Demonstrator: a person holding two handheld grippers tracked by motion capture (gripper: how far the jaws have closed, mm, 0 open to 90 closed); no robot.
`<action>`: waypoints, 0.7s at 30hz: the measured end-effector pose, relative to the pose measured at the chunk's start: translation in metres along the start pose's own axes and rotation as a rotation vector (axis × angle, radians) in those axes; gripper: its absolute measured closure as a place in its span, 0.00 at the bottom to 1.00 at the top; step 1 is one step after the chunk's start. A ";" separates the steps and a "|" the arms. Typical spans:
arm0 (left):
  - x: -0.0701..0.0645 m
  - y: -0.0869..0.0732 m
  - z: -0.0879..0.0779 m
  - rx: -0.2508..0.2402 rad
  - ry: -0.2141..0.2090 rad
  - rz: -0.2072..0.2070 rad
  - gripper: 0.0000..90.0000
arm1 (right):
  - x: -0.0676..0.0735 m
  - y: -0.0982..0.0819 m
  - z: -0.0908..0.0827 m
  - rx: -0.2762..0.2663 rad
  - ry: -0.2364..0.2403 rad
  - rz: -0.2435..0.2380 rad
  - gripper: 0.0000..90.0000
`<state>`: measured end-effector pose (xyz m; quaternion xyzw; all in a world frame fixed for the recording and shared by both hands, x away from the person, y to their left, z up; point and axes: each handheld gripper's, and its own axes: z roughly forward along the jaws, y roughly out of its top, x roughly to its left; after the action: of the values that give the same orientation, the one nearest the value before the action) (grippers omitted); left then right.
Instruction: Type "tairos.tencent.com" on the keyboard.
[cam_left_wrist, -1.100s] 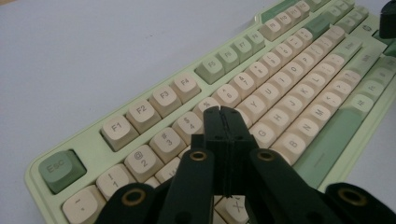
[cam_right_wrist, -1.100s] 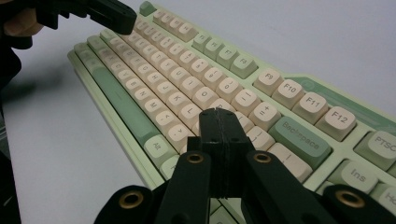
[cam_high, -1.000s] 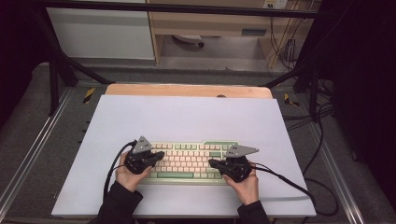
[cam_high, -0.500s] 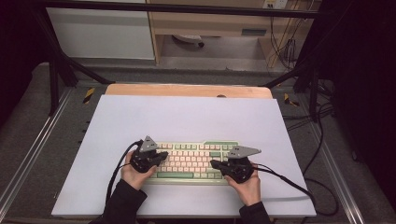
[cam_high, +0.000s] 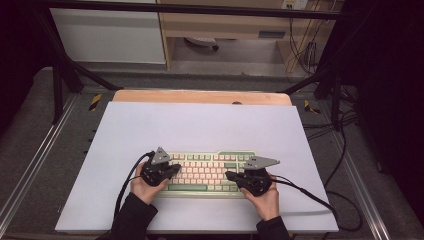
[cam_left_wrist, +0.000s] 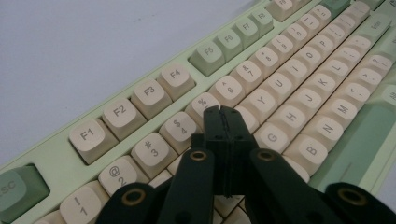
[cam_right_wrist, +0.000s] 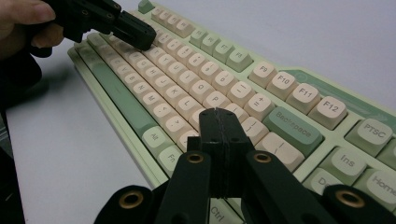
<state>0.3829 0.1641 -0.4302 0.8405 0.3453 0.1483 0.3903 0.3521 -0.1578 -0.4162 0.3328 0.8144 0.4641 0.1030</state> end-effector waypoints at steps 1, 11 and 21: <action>0.000 0.000 0.000 0.000 0.000 0.001 1.00 | 0.000 0.000 0.000 -0.002 0.001 0.000 1.00; -0.002 0.000 -0.016 -0.037 -0.004 0.011 1.00 | 0.000 0.000 0.001 0.001 0.002 0.004 1.00; 0.004 -0.007 -0.031 -0.051 0.008 0.005 1.00 | 0.000 0.001 0.001 -0.009 0.005 0.007 1.00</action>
<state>0.3660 0.1878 -0.4153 0.8306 0.3408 0.1612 0.4098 0.3533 -0.1570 -0.4157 0.3339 0.8115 0.4688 0.1006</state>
